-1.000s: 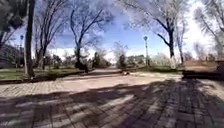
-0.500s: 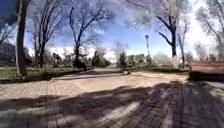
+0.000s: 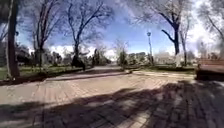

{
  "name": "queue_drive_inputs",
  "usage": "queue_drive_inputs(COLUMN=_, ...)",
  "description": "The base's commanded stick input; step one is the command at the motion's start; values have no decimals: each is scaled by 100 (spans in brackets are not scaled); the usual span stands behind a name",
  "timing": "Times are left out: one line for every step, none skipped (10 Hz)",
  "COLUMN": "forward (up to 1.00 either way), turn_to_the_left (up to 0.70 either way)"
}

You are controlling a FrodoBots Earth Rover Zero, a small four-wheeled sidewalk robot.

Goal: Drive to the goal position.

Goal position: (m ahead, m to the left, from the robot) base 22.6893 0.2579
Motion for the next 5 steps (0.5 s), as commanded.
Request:
queue_drive_inputs(forward=100, turn_to_the_left=0)
queue_drive_inputs(forward=100, turn_to_the_left=0)
queue_drive_inputs(forward=100, turn_to_the_left=0)
queue_drive_inputs(forward=100, turn_to_the_left=0)
queue_drive_inputs(forward=100, turn_to_the_left=0)
